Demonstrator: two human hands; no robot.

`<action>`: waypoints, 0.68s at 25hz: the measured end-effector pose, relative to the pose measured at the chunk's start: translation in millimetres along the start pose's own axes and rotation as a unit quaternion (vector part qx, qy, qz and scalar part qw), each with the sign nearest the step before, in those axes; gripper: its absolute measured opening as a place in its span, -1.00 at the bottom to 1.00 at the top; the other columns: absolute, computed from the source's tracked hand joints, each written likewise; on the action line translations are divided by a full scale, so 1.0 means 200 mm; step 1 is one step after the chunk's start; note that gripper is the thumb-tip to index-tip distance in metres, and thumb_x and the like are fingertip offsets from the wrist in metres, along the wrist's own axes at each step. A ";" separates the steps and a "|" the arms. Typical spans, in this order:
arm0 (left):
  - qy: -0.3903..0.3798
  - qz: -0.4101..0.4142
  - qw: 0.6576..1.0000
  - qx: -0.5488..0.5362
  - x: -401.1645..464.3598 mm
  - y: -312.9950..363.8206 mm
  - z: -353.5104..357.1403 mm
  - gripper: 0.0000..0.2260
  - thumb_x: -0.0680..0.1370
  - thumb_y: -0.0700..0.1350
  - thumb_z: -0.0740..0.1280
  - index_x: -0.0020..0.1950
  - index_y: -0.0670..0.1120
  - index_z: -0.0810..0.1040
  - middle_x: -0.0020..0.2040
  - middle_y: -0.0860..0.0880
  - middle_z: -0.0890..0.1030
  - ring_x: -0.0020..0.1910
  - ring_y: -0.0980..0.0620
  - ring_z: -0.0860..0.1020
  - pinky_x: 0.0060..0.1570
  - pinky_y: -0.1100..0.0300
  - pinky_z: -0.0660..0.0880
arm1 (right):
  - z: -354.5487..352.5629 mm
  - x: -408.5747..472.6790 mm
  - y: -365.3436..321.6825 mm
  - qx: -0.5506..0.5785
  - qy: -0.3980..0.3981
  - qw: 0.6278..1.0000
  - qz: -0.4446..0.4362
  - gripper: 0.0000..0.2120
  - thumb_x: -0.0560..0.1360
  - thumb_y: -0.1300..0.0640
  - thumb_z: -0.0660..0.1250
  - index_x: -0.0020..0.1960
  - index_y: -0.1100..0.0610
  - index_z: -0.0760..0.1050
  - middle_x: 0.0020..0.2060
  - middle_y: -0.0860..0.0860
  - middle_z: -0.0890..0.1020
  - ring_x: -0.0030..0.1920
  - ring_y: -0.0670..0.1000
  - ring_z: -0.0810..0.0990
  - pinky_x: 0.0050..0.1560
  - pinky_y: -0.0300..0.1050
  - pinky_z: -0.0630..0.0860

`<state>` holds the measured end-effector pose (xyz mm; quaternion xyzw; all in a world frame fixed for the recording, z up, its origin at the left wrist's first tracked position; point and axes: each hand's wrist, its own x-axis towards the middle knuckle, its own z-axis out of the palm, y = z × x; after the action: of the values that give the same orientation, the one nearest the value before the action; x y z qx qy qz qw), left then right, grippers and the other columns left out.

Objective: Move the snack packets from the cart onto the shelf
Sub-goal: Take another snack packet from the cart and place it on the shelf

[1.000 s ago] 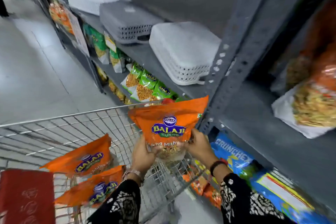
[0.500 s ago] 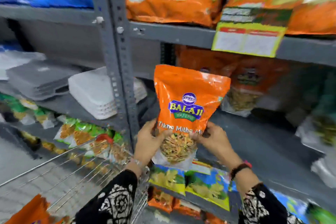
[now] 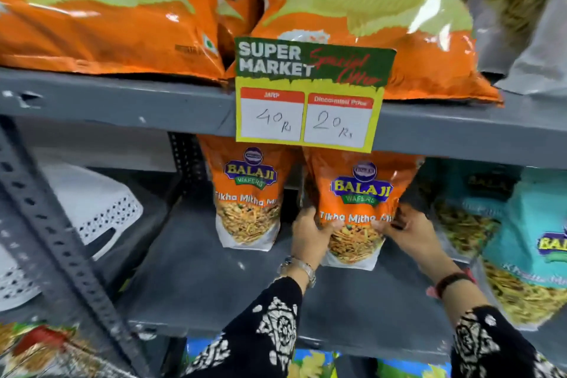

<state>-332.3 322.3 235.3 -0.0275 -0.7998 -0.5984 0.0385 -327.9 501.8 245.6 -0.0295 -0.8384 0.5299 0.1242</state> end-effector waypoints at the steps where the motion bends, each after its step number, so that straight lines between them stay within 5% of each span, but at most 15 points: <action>1: -0.007 -0.002 1.000 0.006 0.03 -0.03 0.04 -0.69 0.39 -0.14 0.42 0.03 -0.28 0.49 0.04 -0.23 0.58 0.01 -0.15 0.55 0.02 0.05 0.46 | 0.01 0.02 0.05 -0.003 0.002 1.000 0.002 -0.72 0.33 0.32 0.44 0.00 0.20 0.48 -0.06 0.08 0.59 -0.14 -0.05 0.58 -0.18 -0.39 0.49; 3: -0.013 -0.002 1.000 -0.015 0.08 -0.09 0.12 -0.74 0.39 -0.32 0.38 0.05 -0.26 0.45 -0.01 -0.17 0.53 -0.02 -0.05 0.51 0.01 0.14 0.41 | 0.03 0.08 0.15 0.004 0.004 1.000 -0.002 -0.72 0.36 0.33 0.40 0.05 0.23 0.46 -0.02 0.10 0.58 -0.14 -0.21 0.60 -0.16 -0.48 0.47; 7: 0.022 0.016 1.000 -0.013 0.14 -0.13 0.18 -0.59 0.38 -0.34 0.38 0.20 -0.24 0.38 0.21 -0.20 0.46 0.19 -0.09 0.44 0.19 0.13 0.36 | 0.04 0.16 0.22 0.029 0.000 1.000 -0.003 -0.69 0.39 0.29 0.38 0.11 0.21 0.44 0.07 0.11 0.57 0.04 0.04 0.56 0.10 -0.04 0.44; 10: 0.022 0.021 1.000 0.000 0.13 -0.14 0.19 -0.51 0.38 -0.30 0.39 0.26 -0.21 0.33 0.28 -0.21 0.44 0.28 -0.13 0.39 0.25 0.10 0.32 | 0.06 0.15 0.23 0.054 -0.001 0.998 0.025 -0.62 0.40 0.25 0.37 0.18 0.11 0.37 0.14 0.10 0.54 0.08 0.01 0.53 0.12 -0.04 0.41; 14: 0.033 0.046 0.998 -0.006 0.00 -0.15 0.09 -0.39 0.39 -0.30 0.39 0.37 -0.15 0.23 0.39 -0.16 0.33 0.38 -0.08 0.28 0.36 0.04 0.25 | 0.14 -0.05 0.21 0.068 0.128 0.988 0.056 -0.42 0.43 0.25 0.35 0.37 0.18 0.18 0.33 0.15 0.38 0.34 0.12 0.35 0.27 -0.03 0.32; 17: 0.081 0.056 0.995 0.022 -0.22 -0.25 -0.11 -0.50 0.40 -0.31 0.38 0.31 -0.17 0.34 0.30 -0.19 0.45 0.28 -0.12 0.41 0.28 0.03 0.35 | 0.30 -0.34 0.12 0.069 0.140 0.988 -0.021 -0.55 0.44 0.31 0.31 0.29 0.16 0.31 0.20 0.06 0.46 0.26 0.09 0.43 0.28 -0.03 0.34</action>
<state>-292.2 287.7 189.5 -0.0231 -0.8044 -0.5776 0.1369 -278.5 447.3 188.4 -0.0768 -0.7750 0.5741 0.2529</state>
